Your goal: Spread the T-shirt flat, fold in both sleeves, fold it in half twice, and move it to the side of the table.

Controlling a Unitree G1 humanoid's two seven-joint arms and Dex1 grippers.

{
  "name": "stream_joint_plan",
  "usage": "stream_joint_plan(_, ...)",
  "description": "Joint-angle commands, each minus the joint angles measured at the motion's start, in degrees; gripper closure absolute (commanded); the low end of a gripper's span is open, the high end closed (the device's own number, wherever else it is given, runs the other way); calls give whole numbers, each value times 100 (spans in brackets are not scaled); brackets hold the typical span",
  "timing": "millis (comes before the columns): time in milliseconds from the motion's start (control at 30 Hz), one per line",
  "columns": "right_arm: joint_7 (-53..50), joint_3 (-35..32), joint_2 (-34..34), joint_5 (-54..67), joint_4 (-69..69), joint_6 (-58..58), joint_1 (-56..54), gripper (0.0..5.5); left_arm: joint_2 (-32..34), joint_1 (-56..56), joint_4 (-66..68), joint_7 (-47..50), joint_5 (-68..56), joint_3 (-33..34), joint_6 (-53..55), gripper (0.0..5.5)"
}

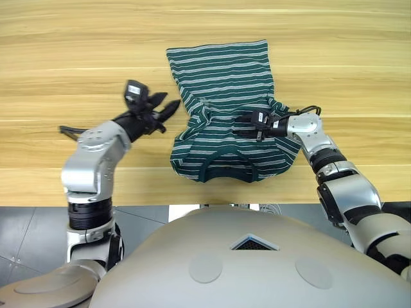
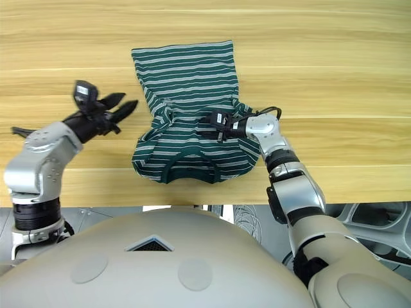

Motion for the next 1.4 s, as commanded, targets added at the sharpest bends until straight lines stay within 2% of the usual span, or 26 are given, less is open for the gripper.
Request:
stream_joint_plan(33,-9,78,-78,-197,24,172,272,342,86,86,1131,-350,-380,692,-374,338)
stream_joint_plan(133,-4,74,-74,-205,-1,198,271,342,-10,130,2014,-657,-648,845,-468,338)
stream_joint_plan(233,-20,60,-87,-200,1,190,289,342,-115,170,2554,-965,-762,611,-415,338)
stream_joint_plan(367,-44,31,-115,-182,-16,168,353,342,-180,437,2487,-1351,-886,292,-379,338)
stream_joint_plan(467,-60,14,-125,-182,10,170,358,342,25,721,2274,-2005,-1004,89,-584,338)
stream_joint_plan(533,-62,8,-123,-185,26,171,350,342,211,829,2371,-2487,-822,8,-1147,338)
stream_joint_plan(600,-66,-4,-127,-181,28,171,354,342,345,909,2604,-3054,-474,-63,-2369,338)
stream_joint_plan(733,-54,-29,-137,-167,18,169,368,342,441,539,3909,-3072,761,-356,-5200,265)
stream_joint_plan(800,-45,-35,-130,-173,39,166,351,342,390,294,4610,-3021,1211,-578,-6270,236)
stream_joint_plan(933,-23,-36,-123,-192,71,175,294,342,252,2,5627,-2953,1714,-1022,-7353,179)
stream_joint_plan(1133,-44,-39,-115,-207,111,175,231,342,77,-269,6176,-3078,1507,-1163,-7543,179)
stream_joint_plan(1400,-69,-6,-93,-237,95,178,234,342,-53,-177,5594,-3396,855,-1137,-6967,179)
